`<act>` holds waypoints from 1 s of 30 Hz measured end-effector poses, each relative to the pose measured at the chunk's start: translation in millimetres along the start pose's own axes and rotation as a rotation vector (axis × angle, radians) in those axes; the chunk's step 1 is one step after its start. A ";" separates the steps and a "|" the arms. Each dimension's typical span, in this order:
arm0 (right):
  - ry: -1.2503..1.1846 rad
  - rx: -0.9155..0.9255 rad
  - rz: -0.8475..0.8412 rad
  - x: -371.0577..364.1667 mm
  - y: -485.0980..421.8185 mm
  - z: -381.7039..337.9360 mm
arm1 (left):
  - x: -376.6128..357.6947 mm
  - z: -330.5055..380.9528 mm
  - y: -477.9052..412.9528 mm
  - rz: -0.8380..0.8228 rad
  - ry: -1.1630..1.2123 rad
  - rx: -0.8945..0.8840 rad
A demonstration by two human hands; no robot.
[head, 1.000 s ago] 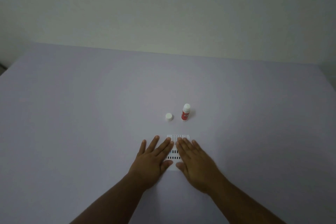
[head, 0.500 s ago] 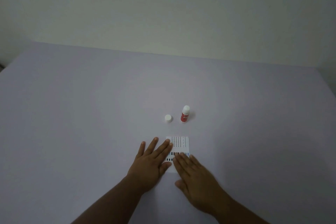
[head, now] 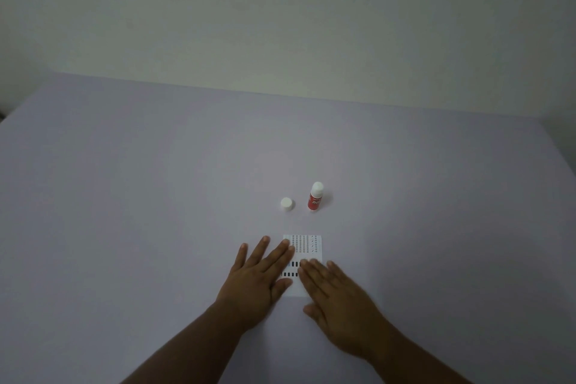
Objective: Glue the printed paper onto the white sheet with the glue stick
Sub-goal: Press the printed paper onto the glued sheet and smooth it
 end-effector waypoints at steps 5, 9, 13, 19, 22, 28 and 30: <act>-0.086 -0.063 0.074 25.6 -33.2 19.2 | -0.2 -0.9 -0.6 -0.009 -0.012 0.003; -0.061 0.020 0.036 0.1 -2.8 -6.9 | -0.9 -2.2 -1.4 0.004 -0.019 0.010; -0.079 -0.017 0.008 1.7 2.3 -1.6 | -2.7 -3.0 -2.3 -0.005 -0.007 0.010; -0.124 -0.127 0.062 10.6 -24.5 16.4 | -0.3 -3.5 -3.1 -0.024 -0.005 0.020; -0.157 -0.140 0.076 12.4 -26.1 14.2 | 2.9 -2.6 -4.2 -0.036 -0.001 0.027; -0.217 -0.130 0.095 23.4 -27.7 15.7 | 13.5 0.3 -7.6 -0.073 0.042 0.042; -0.220 -0.133 0.094 25.3 -27.9 15.9 | 16.5 0.8 -7.9 -0.071 0.049 0.040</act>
Point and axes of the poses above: each hand's wrist, its own y-axis away from the middle knuckle, its own x-axis out of the back of the hand, z = x × y, the point moved 4 cm from there along -y, towards the middle knuckle, and after that the axes turned 13 degrees about -z, right-handed, at the moved point
